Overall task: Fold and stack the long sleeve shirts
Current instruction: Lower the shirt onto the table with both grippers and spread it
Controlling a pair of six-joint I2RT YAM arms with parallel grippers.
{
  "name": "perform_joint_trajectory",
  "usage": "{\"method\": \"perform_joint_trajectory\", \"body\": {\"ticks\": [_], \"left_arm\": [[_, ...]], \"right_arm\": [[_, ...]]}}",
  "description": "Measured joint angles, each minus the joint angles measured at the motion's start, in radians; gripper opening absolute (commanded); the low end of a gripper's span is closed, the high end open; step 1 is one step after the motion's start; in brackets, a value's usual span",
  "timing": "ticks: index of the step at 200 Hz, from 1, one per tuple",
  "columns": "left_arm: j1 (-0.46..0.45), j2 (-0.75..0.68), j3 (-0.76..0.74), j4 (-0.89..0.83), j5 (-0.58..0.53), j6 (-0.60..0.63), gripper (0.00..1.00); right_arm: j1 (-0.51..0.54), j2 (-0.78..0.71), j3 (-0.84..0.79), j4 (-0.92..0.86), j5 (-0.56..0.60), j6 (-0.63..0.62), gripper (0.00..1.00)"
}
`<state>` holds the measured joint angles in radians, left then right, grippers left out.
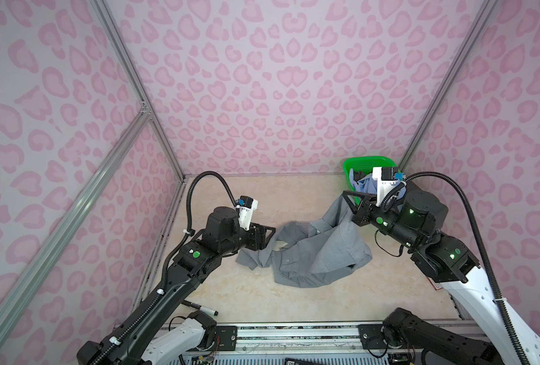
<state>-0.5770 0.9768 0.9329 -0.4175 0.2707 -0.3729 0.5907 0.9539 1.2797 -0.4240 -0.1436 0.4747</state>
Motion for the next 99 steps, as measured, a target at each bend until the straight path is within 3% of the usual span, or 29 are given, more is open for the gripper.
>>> {"method": "perform_joint_trajectory", "body": {"ticks": [34, 76, 99], "left_arm": [[-0.159, -0.007, -0.125, 0.084, -0.020, -0.022, 0.80], [-0.492, -0.121, -0.315, 0.268, -0.208, 0.047, 0.87], [-0.581, -0.093, -0.373, 0.367, -0.338, 0.109, 0.86]], "right_arm": [[0.000, 0.012, 0.036, -0.037, 0.013, 0.001, 0.00], [-0.002, 0.026, 0.071, -0.041, 0.040, 0.004, 0.00], [-0.004, 0.032, 0.079, -0.046, 0.071, 0.024, 0.00]]}}
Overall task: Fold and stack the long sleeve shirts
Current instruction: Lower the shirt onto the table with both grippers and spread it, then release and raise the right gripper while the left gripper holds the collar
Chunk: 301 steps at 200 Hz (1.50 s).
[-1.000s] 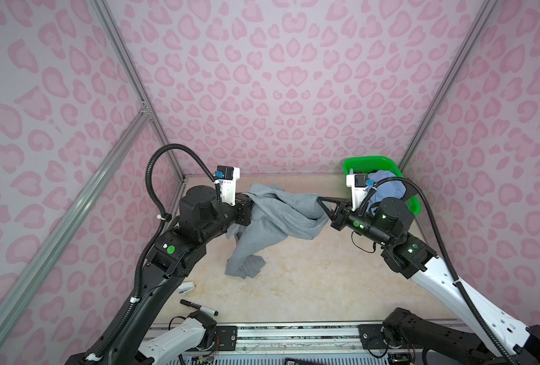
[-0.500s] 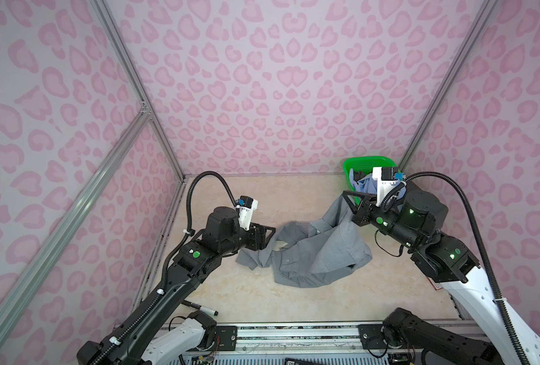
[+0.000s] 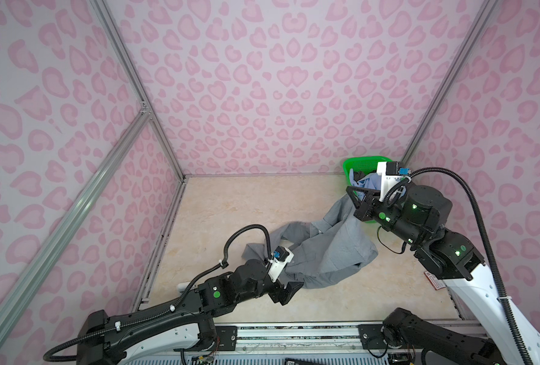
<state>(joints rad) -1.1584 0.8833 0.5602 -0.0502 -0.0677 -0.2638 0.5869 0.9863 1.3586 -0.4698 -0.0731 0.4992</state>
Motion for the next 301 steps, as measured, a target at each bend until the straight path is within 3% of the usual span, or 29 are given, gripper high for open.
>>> {"method": "perform_joint_trajectory", "body": {"ticks": [48, 118, 123, 130, 138, 154, 170, 195, 212, 273, 301], "left_arm": [[-0.058, 0.243, -0.012, 0.201, -0.173, 0.079, 0.84], [-0.077, 0.484, 0.042, 0.365, -0.219, 0.117, 0.83], [-0.077, 0.486, 0.043, 0.365, -0.229, 0.117, 0.84], [-0.078, 0.484, 0.042, 0.363, -0.247, 0.116, 0.85], [-0.078, 0.475, 0.037, 0.364, -0.267, 0.110, 0.86], [-0.072, 0.426, -0.006, 0.361, -0.304, 0.085, 0.89], [-0.050, 0.401, -0.041, 0.346, -0.322, 0.042, 0.90], [0.039, 0.421, -0.053, 0.296, -0.321, -0.049, 0.90], [0.088, 0.455, -0.031, 0.262, -0.306, -0.092, 0.90], [0.112, 0.539, 0.018, 0.277, -0.174, -0.187, 0.87], [0.122, 0.554, -0.022, 0.290, -0.111, -0.240, 0.76]], "right_arm": [[-0.001, 0.009, 0.042, 0.000, 0.005, 0.032, 0.00], [-0.001, 0.008, 0.057, -0.006, 0.005, 0.031, 0.00], [-0.001, 0.007, 0.050, -0.009, 0.009, 0.030, 0.07], [-0.001, 0.003, 0.025, -0.010, 0.021, 0.029, 0.26], [-0.001, -0.004, -0.012, -0.023, 0.028, 0.031, 0.37], [-0.003, -0.011, -0.098, -0.055, 0.043, 0.032, 0.56], [-0.003, -0.022, -0.171, -0.088, 0.046, 0.031, 0.69], [-0.005, -0.051, -0.236, -0.078, 0.050, 0.027, 0.96], [-0.018, -0.045, -0.277, -0.063, 0.048, 0.017, 0.98], [-0.122, -0.081, -0.377, -0.032, -0.034, 0.043, 0.98], [-0.130, -0.086, -0.387, -0.022, -0.048, 0.041, 0.98]]}}
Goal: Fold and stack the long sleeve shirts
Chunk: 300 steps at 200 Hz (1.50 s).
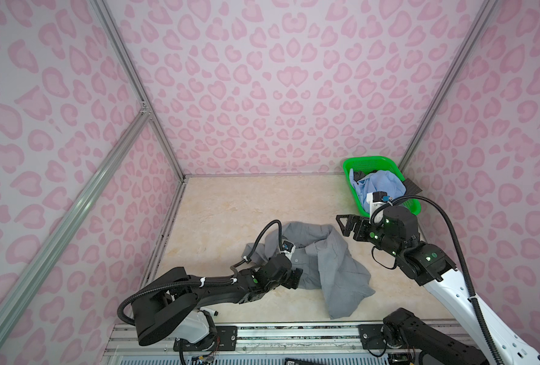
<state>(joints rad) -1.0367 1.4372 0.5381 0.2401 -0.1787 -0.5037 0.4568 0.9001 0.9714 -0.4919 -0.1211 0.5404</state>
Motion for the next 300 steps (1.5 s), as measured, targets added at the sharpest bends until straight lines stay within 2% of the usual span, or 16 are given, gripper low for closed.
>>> {"method": "perform_joint_trajectory", "body": {"ticks": [12, 38, 63, 75, 79, 119, 154, 186, 215, 242, 263, 271, 287, 300], "left_arm": [[0.002, 0.016, -0.001, 0.010, 0.031, -0.019, 0.70], [0.002, 0.042, 0.016, 0.032, 0.079, -0.038, 0.46], [0.004, 0.052, 0.039, 0.048, 0.103, -0.045, 0.38], [0.009, 0.053, 0.044, 0.048, 0.105, -0.045, 0.37], [0.011, 0.054, 0.046, 0.048, 0.105, -0.044, 0.32], [0.043, 0.065, 0.057, 0.044, 0.131, -0.044, 0.05], [0.081, 0.010, 0.122, -0.019, 0.148, -0.034, 0.03], [0.099, -0.096, 0.280, -0.207, 0.116, -0.053, 0.00], [0.154, -0.227, 0.507, -0.436, 0.079, -0.109, 0.00], [0.251, -0.254, 0.851, -0.649, 0.069, -0.158, 0.00], [0.306, -0.166, 1.237, -0.827, 0.077, -0.181, 0.00], [0.316, -0.130, 1.343, -0.866, 0.087, -0.186, 0.00], [0.343, -0.015, 1.647, -1.006, 0.109, -0.214, 0.00], [0.353, 0.023, 1.751, -1.035, 0.125, -0.241, 0.00]], "right_arm": [[-0.001, 0.002, -0.005, 0.001, -0.003, -0.002, 0.98], [-0.002, 0.005, -0.016, 0.007, -0.010, -0.002, 0.98], [-0.002, -0.003, -0.024, 0.009, -0.010, -0.002, 0.98], [-0.002, -0.012, -0.034, 0.011, -0.010, -0.002, 0.98], [-0.002, -0.014, -0.036, 0.011, -0.010, -0.002, 0.98], [-0.002, -0.029, -0.061, 0.015, -0.011, -0.002, 0.98], [-0.003, -0.050, -0.076, 0.009, -0.018, -0.002, 0.98], [-0.003, -0.069, -0.079, -0.028, -0.028, -0.012, 0.98], [-0.003, -0.094, -0.062, -0.087, -0.023, -0.045, 0.98], [-0.002, -0.101, -0.030, -0.117, -0.042, -0.093, 0.98], [0.029, -0.100, -0.011, -0.124, -0.112, -0.144, 0.98], [0.053, -0.093, 0.002, -0.130, -0.129, -0.161, 0.98], [0.170, -0.059, 0.044, -0.133, -0.133, -0.208, 0.98], [0.263, -0.042, 0.057, -0.124, -0.117, -0.241, 0.98]]}}
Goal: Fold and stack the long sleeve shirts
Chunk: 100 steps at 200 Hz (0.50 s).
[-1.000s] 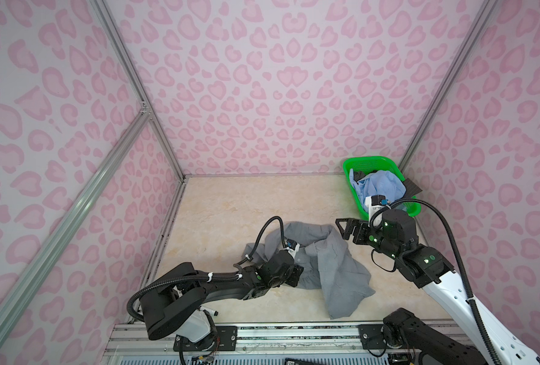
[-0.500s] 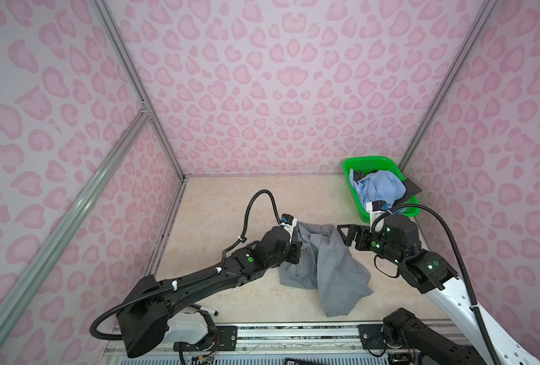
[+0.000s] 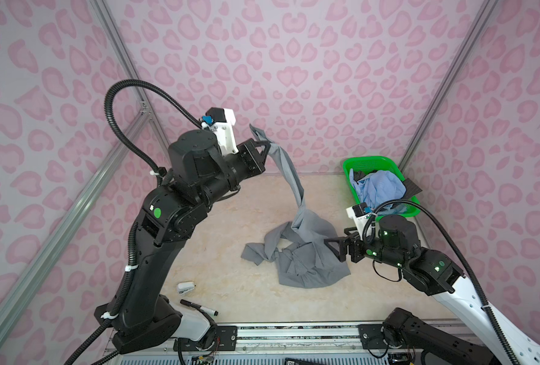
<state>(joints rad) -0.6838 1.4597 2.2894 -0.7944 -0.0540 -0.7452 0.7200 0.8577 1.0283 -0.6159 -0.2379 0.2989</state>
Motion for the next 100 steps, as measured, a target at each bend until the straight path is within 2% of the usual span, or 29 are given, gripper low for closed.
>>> {"method": "perform_joint_trajectory", "body": {"ticks": [26, 47, 77, 100], "left_arm": [[0.016, 0.008, 0.083, -0.072, 0.013, -0.074, 0.00], [0.021, 0.000, 0.095, -0.072, 0.024, -0.125, 0.00], [0.022, 0.006, 0.112, -0.071, 0.054, -0.171, 0.00], [0.021, 0.008, 0.115, -0.072, 0.067, -0.178, 0.00]], "right_arm": [[0.223, 0.026, 0.024, 0.026, 0.187, -0.096, 0.98], [0.327, 0.058, 0.039, 0.074, 0.317, -0.195, 0.98], [0.324, 0.132, 0.066, 0.136, 0.499, -0.298, 0.97], [0.238, 0.161, 0.071, 0.158, 0.521, -0.317, 0.93]]}}
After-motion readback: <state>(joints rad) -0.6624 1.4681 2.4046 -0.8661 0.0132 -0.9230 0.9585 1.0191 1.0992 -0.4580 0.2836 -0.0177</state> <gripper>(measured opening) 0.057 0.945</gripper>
